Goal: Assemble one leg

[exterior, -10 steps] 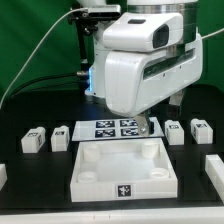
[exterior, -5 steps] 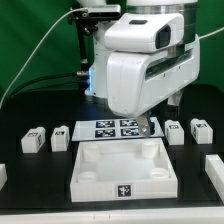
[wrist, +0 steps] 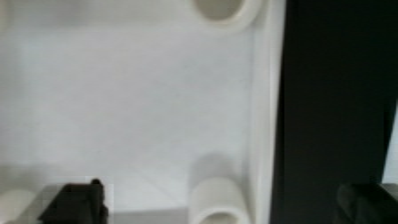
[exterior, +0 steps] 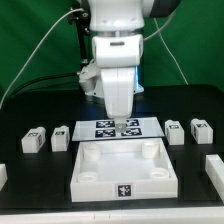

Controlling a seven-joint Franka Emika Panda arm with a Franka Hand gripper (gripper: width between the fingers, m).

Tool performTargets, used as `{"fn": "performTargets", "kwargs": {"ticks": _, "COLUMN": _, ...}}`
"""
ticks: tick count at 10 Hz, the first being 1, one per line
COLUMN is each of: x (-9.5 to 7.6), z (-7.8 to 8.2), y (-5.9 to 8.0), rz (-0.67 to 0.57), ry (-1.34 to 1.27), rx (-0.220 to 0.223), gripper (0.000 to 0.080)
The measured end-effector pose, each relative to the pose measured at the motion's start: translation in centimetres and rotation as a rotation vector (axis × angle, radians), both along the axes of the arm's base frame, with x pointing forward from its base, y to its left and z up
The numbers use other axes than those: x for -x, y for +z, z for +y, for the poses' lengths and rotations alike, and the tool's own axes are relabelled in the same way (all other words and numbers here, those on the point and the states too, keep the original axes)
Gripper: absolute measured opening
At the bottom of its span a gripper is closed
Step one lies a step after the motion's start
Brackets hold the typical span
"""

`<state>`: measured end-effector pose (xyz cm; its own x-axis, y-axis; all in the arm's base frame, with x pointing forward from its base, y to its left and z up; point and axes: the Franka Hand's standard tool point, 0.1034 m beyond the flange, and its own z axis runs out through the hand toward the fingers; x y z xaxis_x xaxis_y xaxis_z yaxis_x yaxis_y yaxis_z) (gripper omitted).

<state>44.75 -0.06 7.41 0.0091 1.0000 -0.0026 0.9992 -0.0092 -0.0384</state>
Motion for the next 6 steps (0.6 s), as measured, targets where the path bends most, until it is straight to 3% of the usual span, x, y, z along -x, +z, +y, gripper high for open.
{"fn": "performTargets", "kwargs": {"ticks": 1, "x": 0.7, "z": -0.6, "y": -1.4, "rz": -0.01, "ry": 0.147, "rx": -0.013, "gripper": 0.065}}
{"fn": "performTargets", "kwargs": {"ticks": 4, "x": 2.5, "z": -0.9, "y": -5.9, "rz": 0.02, "ry": 0.145, "rx": -0.038, "gripper": 0.065}}
{"fn": "performTargets", "kwargs": {"ticks": 6, "x": 3.0, "z": -0.8, "y": -6.6, "rz": 0.039, "ry": 0.106, "rx": -0.039, "gripper": 0.065}}
